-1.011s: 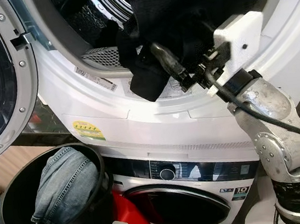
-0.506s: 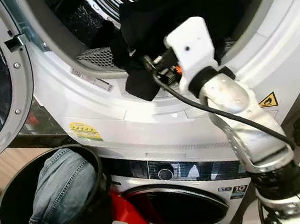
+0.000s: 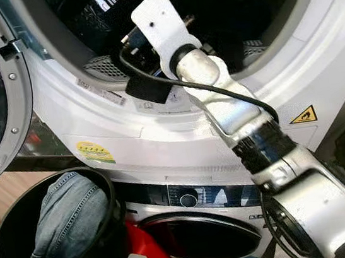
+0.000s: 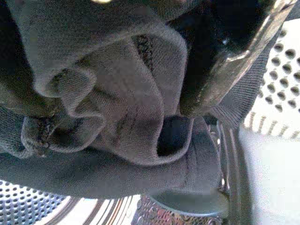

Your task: Clothes washing

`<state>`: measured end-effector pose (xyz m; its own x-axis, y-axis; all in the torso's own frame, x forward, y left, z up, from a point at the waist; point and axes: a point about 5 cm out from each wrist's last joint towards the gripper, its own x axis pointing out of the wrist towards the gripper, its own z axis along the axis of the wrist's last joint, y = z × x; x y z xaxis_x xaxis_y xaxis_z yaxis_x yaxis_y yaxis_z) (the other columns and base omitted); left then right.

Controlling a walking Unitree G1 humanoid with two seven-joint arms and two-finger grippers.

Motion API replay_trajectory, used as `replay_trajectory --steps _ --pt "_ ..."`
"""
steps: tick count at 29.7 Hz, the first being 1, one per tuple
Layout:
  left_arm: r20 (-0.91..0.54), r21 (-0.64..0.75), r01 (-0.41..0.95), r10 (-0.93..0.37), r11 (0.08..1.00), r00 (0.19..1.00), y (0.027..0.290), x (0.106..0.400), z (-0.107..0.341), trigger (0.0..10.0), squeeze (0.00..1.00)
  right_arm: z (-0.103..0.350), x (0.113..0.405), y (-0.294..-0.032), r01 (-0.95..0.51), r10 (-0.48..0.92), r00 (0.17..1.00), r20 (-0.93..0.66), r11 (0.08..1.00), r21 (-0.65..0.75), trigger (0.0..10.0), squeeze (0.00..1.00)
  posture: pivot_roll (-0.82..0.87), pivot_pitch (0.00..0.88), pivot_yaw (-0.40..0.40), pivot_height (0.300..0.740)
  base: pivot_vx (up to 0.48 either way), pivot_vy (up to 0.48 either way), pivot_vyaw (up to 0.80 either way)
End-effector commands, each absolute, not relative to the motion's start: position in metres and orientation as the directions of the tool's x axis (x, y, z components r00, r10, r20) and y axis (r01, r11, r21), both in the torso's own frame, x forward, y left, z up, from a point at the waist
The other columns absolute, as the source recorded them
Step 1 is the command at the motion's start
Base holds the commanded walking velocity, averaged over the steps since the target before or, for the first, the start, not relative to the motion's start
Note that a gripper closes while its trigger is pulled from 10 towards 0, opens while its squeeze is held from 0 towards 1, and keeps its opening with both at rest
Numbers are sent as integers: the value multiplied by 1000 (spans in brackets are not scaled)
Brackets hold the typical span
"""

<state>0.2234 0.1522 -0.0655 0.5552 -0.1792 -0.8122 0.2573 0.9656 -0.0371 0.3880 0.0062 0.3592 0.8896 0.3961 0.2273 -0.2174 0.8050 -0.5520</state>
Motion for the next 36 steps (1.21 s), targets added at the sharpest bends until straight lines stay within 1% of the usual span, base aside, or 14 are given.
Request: replay_trajectory --steps 1,5,10,11,12,15,17,19,20,21,24,29,34,36 --pt "-828 -30 248 -163 968 536 157 216 -70 10000 0 363 389 8 -207 390 888 243 811 -547 10000 0 -172 74 96 740 0 0 0" --pt "-830 -25 249 -159 968 534 158 215 -71 10000 0 375 392 15 -203 377 889 259 832 -516 10000 0 -142 69 85 740 0 0 0" --pt "-831 -25 246 -156 969 533 159 213 -72 10000 0 386 393 15 -181 345 896 279 859 -479 10000 0 -114 64 74 740 0 0 0" --pt "-832 -24 245 -156 969 533 158 212 -72 10000 0 390 394 13 -194 337 898 283 881 -432 10000 0 -104 61 67 740 0 0 0" --pt "-832 -25 244 -155 970 532 158 211 -72 10000 0 395 394 9 -187 317 902 292 898 -399 10000 0 -100 59 65 740 0 0 0" --pt "-833 -26 240 -153 971 531 157 209 -74 10000 0 415 399 -18 -85 188 924 333 950 -300 10000 0 -74 55 51 740 0 0 0" --pt "-833 -26 238 -153 971 531 157 208 -74 10000 0 424 401 -33 -19 126 927 354 957 -291 10000 0 -70 54 44 740 0 0 0" --pt "-834 -26 238 -153 971 531 156 208 -74 10000 0 426 401 -38 -1 109 927 359 957 -289 10000 0 -70 56 39 740 0 0 0" --pt "-833 -27 236 -152 971 531 156 208 -75 10000 0 429 403 -49 29 79 926 369 960 -279 10000 0 -71 54 37 740 0 0 0" --pt "-833 -27 235 -152 972 532 156 208 -74 10000 0 430 404 -53 31 73 925 374 964 -264 10000 0 -79 58 42 740 0 0 0" --pt "-831 -32 227 -152 973 535 156 209 -74 10000 0 436 402 -52 -59 127 902 413 983 -174 10000 0 -92 66 52 740 0 0 0" --pt "-830 -31 237 -157 971 536 155 211 -73 10000 0 435 402 -55 -98 168 883 438 979 -178 10000 0 -116 88 73 740 0 0 0" --pt "-827 -35 231 -158 972 539 154 213 -72 10000 0 433 403 -69 -165 190 853 486 982 -95 10000 0 -149 100 87 740 0 0 0" --pt "-826 -38 233 -161 972 540 154 213 -72 10000 0 436 402 -79 -161 172 830 530 985 -67 10000 0 -155 104 99 740 0 0 0"
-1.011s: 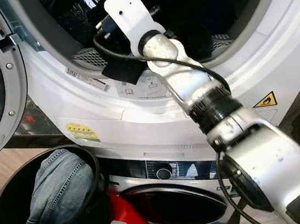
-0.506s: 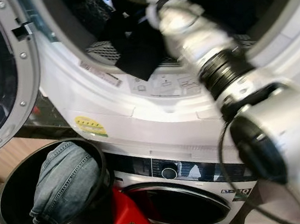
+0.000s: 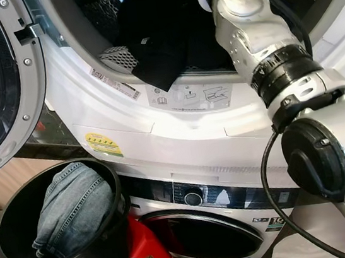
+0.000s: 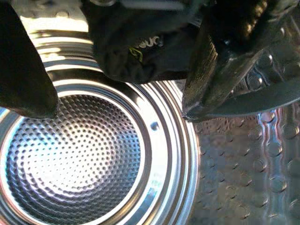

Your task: Clothes washing

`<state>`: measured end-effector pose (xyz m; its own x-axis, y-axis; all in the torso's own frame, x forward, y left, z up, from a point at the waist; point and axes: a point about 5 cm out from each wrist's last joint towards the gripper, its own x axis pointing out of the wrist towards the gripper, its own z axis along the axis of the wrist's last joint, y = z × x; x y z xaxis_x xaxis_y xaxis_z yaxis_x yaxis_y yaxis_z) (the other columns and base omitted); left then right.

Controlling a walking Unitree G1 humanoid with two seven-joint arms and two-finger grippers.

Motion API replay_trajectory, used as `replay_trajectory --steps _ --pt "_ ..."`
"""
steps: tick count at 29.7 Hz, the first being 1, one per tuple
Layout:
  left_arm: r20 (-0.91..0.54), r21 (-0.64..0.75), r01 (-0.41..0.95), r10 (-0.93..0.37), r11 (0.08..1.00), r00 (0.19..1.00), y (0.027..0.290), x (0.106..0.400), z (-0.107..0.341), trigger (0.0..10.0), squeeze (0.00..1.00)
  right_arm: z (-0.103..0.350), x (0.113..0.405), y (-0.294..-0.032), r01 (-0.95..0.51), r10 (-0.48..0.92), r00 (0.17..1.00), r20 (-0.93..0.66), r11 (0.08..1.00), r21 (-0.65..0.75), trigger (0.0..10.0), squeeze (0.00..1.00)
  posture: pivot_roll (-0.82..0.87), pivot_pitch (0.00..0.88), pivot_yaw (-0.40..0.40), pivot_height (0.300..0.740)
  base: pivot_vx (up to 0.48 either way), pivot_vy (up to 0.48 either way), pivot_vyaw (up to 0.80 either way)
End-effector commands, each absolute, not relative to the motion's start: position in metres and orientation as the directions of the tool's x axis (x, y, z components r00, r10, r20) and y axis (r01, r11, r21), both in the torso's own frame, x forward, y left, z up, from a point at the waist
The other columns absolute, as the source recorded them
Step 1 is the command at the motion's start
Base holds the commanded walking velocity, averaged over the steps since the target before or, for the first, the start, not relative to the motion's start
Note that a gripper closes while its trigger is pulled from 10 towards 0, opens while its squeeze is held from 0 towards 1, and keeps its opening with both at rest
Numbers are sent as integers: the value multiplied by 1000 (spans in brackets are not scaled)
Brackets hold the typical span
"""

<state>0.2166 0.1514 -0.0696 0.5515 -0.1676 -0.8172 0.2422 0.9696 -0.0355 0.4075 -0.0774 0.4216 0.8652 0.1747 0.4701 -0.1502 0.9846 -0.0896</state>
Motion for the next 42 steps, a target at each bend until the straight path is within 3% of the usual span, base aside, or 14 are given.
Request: replay_trajectory --steps 1,7,9,12,17,21,23,26,30,42 --pt "-826 -35 240 -163 970 540 153 214 -71 10000 0 438 400 -84 -153 165 811 562 986 -70 10000 0 -155 104 99 740 0 0 0" --pt "-825 -39 237 -165 971 540 153 215 -71 10000 0 420 393 -108 -165 148 782 605 986 -28 10000 0 -181 108 107 740 0 0 0" --pt "-825 -37 237 -164 971 541 153 216 -70 10000 0 420 378 -109 -292 178 742 646 954 73 10000 0 -183 114 109 740 0 0 0" --pt "-824 -38 235 -163 971 542 153 216 -70 10000 0 420 365 -105 -361 234 704 670 931 55 10000 0 -189 116 107 740 0 0 0" --pt "-823 -43 230 -165 972 544 152 216 -70 10000 0 404 323 -86 -618 413 612 675 782 82 10000 0 -194 118 105 740 0 0 0" --pt "-821 -43 227 -164 973 547 152 217 -70 10000 0 361 282 -62 -783 619 526 583 621 48 10000 0 -199 117 103 740 0 0 0" --pt "-821 -43 227 -164 973 547 152 217 -70 10000 0 355 279 -61 -790 634 529 563 610 55 10000 0 -199 117 103 740 0 0 0" --pt "-820 -41 230 -164 972 548 152 218 -69 10000 0 325 280 -62 -737 664 619 419 675 19 10000 0 -205 116 104 740 0 0 0" --pt "-820 -35 235 -162 971 549 153 218 -69 10000 0 301 288 -44 -637 634 731 252 767 -83 10000 0 -194 112 102 740 0 0 0" --pt "-819 -27 233 -155 972 553 153 219 -68 10000 0 304 306 -43 -469 512 838 189 852 -232 10000 0 -184 105 96 740 0 0 0"
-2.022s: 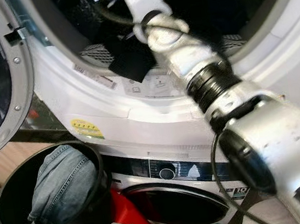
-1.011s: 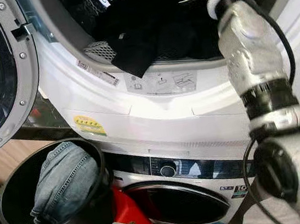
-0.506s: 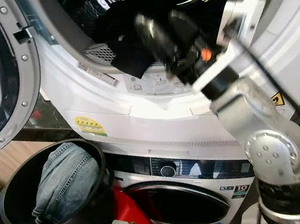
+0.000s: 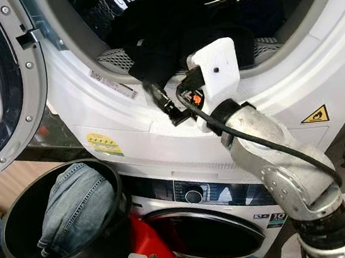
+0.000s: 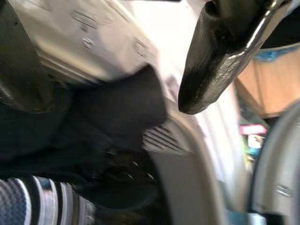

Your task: Clothes washing

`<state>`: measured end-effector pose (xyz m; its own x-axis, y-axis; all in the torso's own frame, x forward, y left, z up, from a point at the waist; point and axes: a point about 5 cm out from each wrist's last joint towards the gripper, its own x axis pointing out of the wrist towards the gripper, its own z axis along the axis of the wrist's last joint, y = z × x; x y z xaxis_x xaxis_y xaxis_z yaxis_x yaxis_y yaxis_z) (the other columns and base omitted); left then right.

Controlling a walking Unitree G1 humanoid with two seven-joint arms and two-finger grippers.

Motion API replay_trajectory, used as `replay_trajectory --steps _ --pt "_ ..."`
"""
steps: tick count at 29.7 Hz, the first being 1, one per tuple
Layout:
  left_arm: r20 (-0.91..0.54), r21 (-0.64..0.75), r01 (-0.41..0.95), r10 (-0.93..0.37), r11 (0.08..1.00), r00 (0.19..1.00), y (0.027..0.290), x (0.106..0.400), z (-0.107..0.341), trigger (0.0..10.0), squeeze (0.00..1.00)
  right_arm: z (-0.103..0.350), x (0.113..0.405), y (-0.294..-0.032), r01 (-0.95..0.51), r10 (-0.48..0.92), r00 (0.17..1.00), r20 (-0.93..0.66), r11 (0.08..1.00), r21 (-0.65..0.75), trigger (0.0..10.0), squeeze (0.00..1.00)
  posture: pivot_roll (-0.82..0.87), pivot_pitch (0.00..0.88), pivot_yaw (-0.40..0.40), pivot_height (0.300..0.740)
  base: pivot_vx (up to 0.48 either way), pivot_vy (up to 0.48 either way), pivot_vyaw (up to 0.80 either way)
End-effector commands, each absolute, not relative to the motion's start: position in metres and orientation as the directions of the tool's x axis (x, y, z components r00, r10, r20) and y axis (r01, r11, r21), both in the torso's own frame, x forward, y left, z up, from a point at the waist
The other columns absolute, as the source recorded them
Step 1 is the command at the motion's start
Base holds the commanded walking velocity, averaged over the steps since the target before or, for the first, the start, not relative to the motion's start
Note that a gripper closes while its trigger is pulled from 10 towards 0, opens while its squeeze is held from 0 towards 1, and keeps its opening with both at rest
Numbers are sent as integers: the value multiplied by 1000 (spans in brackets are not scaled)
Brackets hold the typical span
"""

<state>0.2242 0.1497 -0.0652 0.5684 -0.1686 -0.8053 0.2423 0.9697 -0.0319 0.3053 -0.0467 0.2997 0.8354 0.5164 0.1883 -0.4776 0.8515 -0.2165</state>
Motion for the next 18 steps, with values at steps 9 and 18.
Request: replay_trajectory --steps 9,18 --pt "-819 -22 230 -149 973 554 155 219 -69 10000 0 312 327 -44 -341 406 900 160 883 -321 10000 0 -179 102 94 740 0 0 0" --pt "-820 -19 232 -148 972 552 156 218 -69 10000 0 339 350 -23 -337 416 888 196 879 -337 10000 0 -178 94 90 740 0 0 0"
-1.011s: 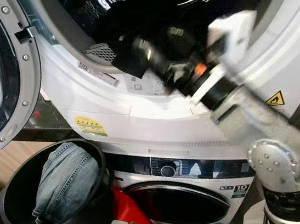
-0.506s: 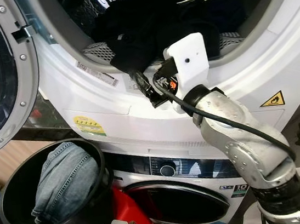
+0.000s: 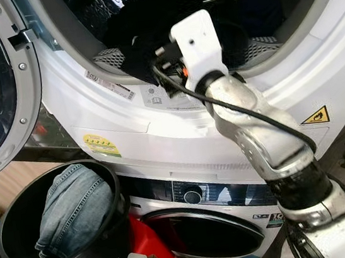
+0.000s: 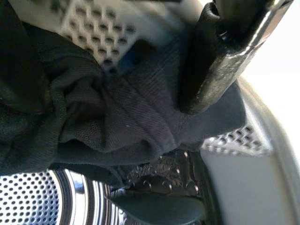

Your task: Clothes washing

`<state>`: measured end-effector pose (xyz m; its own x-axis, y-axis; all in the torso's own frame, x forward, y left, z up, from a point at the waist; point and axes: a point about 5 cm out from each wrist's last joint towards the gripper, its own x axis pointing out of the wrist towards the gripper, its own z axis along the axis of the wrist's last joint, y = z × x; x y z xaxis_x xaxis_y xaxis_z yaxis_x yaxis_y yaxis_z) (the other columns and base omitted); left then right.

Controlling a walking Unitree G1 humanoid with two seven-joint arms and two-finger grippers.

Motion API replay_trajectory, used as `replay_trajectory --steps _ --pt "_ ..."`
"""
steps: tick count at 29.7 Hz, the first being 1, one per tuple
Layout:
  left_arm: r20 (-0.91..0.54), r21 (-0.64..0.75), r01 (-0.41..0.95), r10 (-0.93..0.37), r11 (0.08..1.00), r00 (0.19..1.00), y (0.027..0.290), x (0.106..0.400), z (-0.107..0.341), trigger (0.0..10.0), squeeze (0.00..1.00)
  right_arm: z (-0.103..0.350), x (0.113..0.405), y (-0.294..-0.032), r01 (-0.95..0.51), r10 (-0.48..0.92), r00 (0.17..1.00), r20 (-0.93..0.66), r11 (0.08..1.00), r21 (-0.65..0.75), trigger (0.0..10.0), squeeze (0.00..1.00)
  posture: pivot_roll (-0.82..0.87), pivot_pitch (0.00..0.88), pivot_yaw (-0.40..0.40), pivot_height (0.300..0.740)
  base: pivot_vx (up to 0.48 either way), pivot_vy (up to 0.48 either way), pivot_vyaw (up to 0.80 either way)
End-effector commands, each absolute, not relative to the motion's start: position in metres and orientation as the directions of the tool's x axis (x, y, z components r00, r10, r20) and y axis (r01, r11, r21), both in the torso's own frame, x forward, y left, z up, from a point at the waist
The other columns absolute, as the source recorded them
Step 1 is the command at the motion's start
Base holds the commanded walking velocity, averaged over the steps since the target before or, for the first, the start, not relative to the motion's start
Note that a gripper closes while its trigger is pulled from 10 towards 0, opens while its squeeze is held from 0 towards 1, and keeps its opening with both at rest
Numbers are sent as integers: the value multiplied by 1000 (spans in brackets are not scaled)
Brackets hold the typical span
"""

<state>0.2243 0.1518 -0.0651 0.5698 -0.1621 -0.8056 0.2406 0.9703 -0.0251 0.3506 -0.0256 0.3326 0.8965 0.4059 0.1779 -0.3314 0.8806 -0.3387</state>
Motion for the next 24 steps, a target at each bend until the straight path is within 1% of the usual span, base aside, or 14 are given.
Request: replay_trajectory --steps 1,5,8,11,15,17,19,20,21,24 --pt "-821 -19 233 -148 972 552 156 218 -69 10000 0 344 355 -16 -343 427 881 205 874 -344 10000 0 -175 94 89 740 0 0 0" --pt "-821 -17 228 -144 973 552 157 217 -69 10000 0 357 372 -2 -336 431 876 215 867 -369 10000 0 -163 92 84 740 0 0 0" --pt "-821 -15 228 -142 974 552 158 217 -69 10000 0 359 385 2 -317 415 886 206 867 -384 10000 0 -158 90 83 740 0 0 0" --pt "-822 -14 230 -142 973 551 158 216 -70 10000 0 361 395 2 -275 383 902 202 867 -415 10000 0 -151 86 80 740 0 0 0" --pt "-824 -13 229 -140 973 550 158 215 -70 10000 0 359 402 -3 -242 344 921 183 873 -423 10000 0 -138 84 76 740 0 0 0" --pt "-824 -12 228 -139 974 550 158 215 -70 10000 0 362 405 -9 -213 314 930 189 882 -420 10000 0 -126 82 73 740 0 0 0" --pt "-824 -11 227 -137 974 549 158 214 -71 10000 0 367 409 -19 -154 257 944 205 897 -415 10000 0 -118 80 68 740 0 0 0" --pt "-824 -10 225 -136 974 550 159 214 -71 10000 0 370 411 -27 -127 228 951 209 905 -407 10000 0 -112 78 65 740 0 0 0" --pt "-824 -11 221 -134 975 550 158 213 -71 10000 0 376 414 -39 -77 168 960 224 927 -366 10000 0 -103 76 60 740 0 0 0" --pt "-824 -13 219 -134 976 550 158 213 -72 10000 0 383 416 -58 -9 96 965 244 942 -336 10000 0 -96 72 54 740 0 0 0"
